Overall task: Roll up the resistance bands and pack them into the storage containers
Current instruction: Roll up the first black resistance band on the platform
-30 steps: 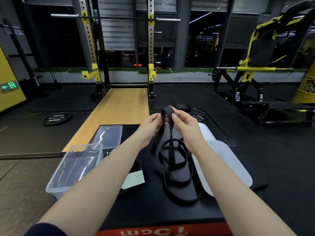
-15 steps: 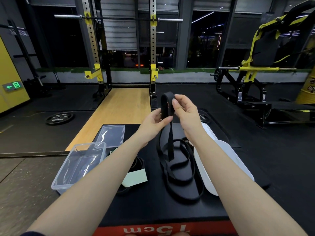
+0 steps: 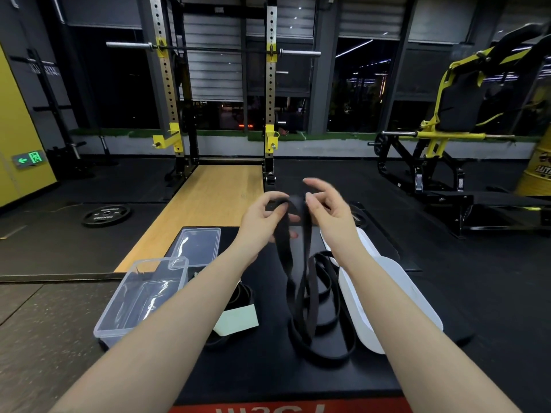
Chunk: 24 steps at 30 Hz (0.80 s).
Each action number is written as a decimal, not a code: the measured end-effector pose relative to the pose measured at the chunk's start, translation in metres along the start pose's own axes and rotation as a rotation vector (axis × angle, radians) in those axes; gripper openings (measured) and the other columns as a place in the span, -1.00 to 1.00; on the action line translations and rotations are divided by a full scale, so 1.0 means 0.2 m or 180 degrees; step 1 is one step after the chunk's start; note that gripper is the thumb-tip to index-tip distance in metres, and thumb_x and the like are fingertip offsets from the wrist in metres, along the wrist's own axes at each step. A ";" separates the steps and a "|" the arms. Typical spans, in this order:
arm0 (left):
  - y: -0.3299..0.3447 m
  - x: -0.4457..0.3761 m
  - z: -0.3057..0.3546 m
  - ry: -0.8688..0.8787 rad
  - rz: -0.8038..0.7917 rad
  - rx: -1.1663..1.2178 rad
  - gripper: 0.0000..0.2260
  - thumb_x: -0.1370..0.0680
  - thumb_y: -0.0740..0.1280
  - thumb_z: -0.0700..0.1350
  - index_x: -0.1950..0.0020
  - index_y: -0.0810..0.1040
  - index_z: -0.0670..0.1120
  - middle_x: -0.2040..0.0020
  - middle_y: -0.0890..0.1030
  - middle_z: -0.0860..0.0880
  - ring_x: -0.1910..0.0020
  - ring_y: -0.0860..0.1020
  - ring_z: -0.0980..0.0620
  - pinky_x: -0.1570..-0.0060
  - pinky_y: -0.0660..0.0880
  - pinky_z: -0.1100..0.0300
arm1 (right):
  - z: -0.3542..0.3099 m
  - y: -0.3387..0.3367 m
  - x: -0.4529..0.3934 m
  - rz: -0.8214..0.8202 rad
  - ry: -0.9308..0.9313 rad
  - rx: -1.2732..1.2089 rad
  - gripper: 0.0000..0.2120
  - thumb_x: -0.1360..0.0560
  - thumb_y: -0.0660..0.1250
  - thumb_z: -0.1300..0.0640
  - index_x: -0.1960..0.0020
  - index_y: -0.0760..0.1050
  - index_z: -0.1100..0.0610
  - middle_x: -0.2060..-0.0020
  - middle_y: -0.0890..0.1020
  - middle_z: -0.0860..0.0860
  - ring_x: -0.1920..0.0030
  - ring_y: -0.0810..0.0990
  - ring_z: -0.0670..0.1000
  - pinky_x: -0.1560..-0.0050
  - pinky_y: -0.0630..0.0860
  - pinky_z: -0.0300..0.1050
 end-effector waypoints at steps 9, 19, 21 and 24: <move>-0.04 -0.03 0.00 -0.0118 -0.0226 -0.0634 -0.91 -0.57 0.29 -0.15 -0.03 0.57 -0.09 0.14 0.67 -0.09 0.39 0.65 -0.01 0.46 0.52 0.27 | 0.05 -0.05 0.08 0.0352 -0.0039 0.0942 -0.78 -0.47 0.40 0.24 -0.08 0.60 0.04 0.10 0.62 0.00 0.24 0.59 -0.20 0.14 0.53 -0.32; -0.05 -0.10 0.06 0.0075 -0.0808 -0.1226 -0.87 -0.59 0.25 -0.19 0.08 0.58 -0.11 0.32 0.63 0.16 0.37 0.51 0.34 0.26 0.41 0.51 | 0.06 -0.03 0.08 -0.0491 0.0649 0.0120 -0.85 -0.57 0.26 0.21 0.08 0.61 0.12 0.27 0.70 0.00 0.27 0.67 -0.04 0.22 0.55 -0.24; -0.04 -0.09 0.08 0.0070 -0.0936 -0.1144 -0.82 -0.61 0.21 -0.17 0.14 0.55 -0.06 0.35 0.61 0.17 0.36 0.51 0.35 0.26 0.38 0.50 | 0.02 -0.01 0.08 -0.0619 0.0654 -0.0153 -0.81 -0.59 0.22 0.21 0.07 0.60 0.13 0.28 0.69 0.00 0.30 0.63 -0.07 0.23 0.52 -0.27; -0.02 -0.08 0.08 0.0025 -0.1076 -0.0840 -0.81 -0.61 0.18 -0.10 0.10 0.56 -0.02 0.27 0.64 0.15 0.18 0.58 0.28 0.01 0.44 0.27 | -0.02 0.01 0.06 -0.0668 0.0593 -0.0567 -0.79 -0.60 0.19 0.22 0.06 0.59 0.17 0.31 0.66 -0.02 0.33 0.54 -0.10 0.24 0.49 -0.27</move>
Point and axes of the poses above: each hand's wrist, its own x-axis away from the middle knuckle, its own y-axis out of the palm, z = x × y, the point moved 8 cm from there along -x, towards the middle knuckle
